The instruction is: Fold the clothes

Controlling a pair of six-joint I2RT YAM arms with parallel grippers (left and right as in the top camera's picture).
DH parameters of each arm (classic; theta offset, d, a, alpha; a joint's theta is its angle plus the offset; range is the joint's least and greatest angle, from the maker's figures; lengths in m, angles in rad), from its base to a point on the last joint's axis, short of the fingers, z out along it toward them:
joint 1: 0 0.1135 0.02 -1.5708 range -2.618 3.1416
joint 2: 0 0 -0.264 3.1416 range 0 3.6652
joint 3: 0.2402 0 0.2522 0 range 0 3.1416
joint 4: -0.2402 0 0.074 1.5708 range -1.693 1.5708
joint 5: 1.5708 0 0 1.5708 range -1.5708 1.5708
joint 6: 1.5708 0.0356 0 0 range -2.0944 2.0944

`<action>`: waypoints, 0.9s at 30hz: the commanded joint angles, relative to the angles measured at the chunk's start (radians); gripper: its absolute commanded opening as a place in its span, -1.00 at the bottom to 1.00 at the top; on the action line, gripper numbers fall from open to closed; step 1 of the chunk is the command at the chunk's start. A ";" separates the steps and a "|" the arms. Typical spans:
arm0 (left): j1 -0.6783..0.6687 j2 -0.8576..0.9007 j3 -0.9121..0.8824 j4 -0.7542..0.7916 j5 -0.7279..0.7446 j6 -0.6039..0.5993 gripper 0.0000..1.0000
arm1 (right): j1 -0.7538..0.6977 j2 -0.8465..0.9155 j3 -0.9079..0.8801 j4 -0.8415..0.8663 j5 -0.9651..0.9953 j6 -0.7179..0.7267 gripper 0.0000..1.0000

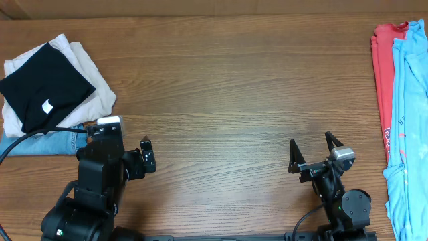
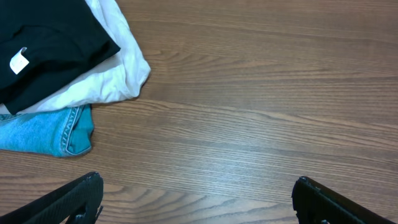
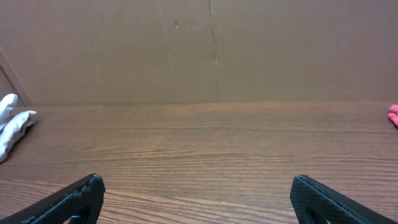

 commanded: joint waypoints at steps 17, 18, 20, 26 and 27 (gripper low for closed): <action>-0.003 -0.007 -0.006 0.004 -0.016 -0.017 0.99 | 0.005 -0.010 -0.010 0.004 -0.005 0.006 1.00; 0.005 -0.010 -0.007 0.003 -0.016 -0.017 1.00 | 0.005 -0.010 -0.010 0.004 -0.005 0.007 1.00; 0.033 -0.019 -0.007 -0.027 -0.021 0.000 1.00 | 0.005 -0.010 -0.010 0.005 -0.005 0.006 1.00; 0.178 -0.141 -0.116 -0.048 0.080 0.003 1.00 | 0.005 -0.010 -0.010 0.004 -0.005 0.006 1.00; 0.200 -0.175 -0.162 -0.031 0.098 0.006 0.99 | 0.005 -0.010 -0.010 0.004 -0.005 0.007 1.00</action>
